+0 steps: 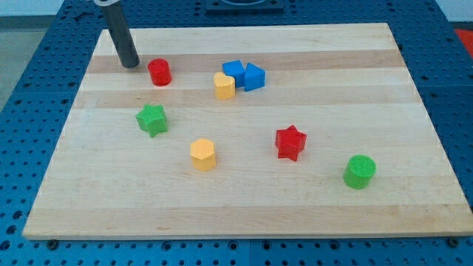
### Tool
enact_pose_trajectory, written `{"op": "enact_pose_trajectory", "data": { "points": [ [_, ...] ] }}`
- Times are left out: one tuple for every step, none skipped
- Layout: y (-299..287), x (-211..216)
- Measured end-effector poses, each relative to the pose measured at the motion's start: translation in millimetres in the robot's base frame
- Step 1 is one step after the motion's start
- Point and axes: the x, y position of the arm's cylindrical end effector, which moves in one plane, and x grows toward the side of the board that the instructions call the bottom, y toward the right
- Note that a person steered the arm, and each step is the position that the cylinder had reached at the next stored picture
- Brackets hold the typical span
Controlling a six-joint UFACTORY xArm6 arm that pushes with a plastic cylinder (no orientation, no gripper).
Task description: Slide the red circle towards the yellow heart
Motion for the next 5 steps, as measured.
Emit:
{"op": "enact_pose_trajectory", "data": {
  "points": [
    [4,11],
    [33,20],
    [68,29],
    [95,32],
    [87,36]
  ]
}}
